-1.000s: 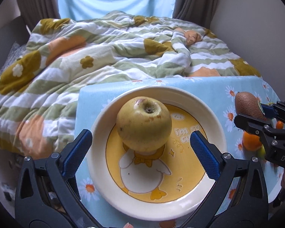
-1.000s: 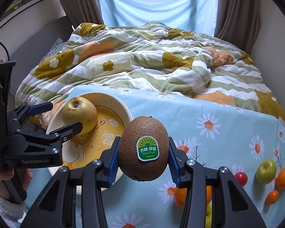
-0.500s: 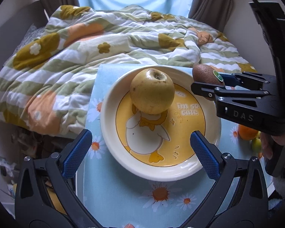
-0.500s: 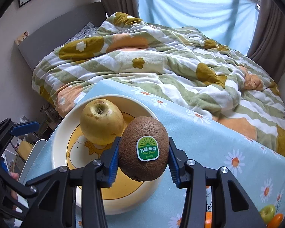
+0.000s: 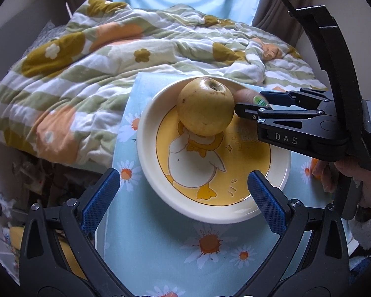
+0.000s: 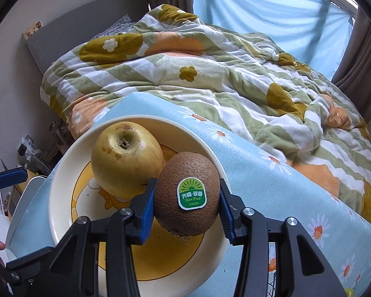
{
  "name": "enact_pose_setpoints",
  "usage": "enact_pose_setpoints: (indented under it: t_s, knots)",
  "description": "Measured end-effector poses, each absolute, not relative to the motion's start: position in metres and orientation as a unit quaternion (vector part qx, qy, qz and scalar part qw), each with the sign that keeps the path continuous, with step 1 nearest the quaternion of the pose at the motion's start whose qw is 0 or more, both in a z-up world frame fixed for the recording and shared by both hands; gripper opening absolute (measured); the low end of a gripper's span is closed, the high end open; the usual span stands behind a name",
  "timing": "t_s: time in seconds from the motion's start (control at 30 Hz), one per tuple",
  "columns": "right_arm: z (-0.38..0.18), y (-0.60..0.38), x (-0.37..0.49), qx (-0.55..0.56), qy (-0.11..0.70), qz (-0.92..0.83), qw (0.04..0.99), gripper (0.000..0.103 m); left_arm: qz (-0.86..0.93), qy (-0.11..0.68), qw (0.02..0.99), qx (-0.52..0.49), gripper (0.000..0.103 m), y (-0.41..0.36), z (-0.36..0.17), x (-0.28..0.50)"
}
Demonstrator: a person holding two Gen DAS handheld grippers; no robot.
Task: Organize fruits
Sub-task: 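Lower the kiwi into the bowl beside the pear and open the right tool, then move both tools back toward the loose fruits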
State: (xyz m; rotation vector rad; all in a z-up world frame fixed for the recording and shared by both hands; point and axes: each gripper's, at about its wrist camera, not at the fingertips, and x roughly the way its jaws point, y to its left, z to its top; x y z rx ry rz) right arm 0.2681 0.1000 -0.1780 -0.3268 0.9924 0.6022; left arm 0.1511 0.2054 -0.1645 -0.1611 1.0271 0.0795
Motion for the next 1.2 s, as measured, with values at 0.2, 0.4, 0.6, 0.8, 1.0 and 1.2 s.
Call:
enact_pose_setpoints:
  t_s: [0.2, 0.4, 0.6, 0.8, 1.0, 1.2]
  knots:
    - [-0.163, 0.092, 0.266, -0.14, 0.436, 0.287, 0.841, 0.102, 0.037, 0.496, 0.865, -0.074, 0.103, 0.203, -0.164, 0.149]
    - [-0.155, 0.087, 0.26, -0.124, 0.437, 0.286, 0.844, 0.102, 0.035, 0.493, 0.867, -0.066, 0.103, 0.201, -0.155, 0.145]
    - [-0.131, 0.08, 0.245, -0.112, 0.438, 0.277, 0.848, 0.102, 0.022, 0.483, 0.874, -0.048, 0.103, 0.198, -0.133, 0.14]
    - [-0.1, 0.057, 0.227, -0.09, 0.434, 0.24, 0.863, 0.102, -0.007, 0.475, 0.88, -0.023, 0.103, 0.188, -0.114, 0.137]
    - [-0.07, 0.026, 0.206, -0.076, 0.441, 0.176, 0.877, 0.102, -0.045, 0.47, 0.881, -0.001, 0.103, 0.17, -0.1, 0.141]
    - [-0.046, -0.025, 0.185, -0.04, 0.43, 0.127, 0.893, 0.102, -0.075, 0.45, 0.89, 0.012, 0.103, 0.136, -0.084, 0.141]
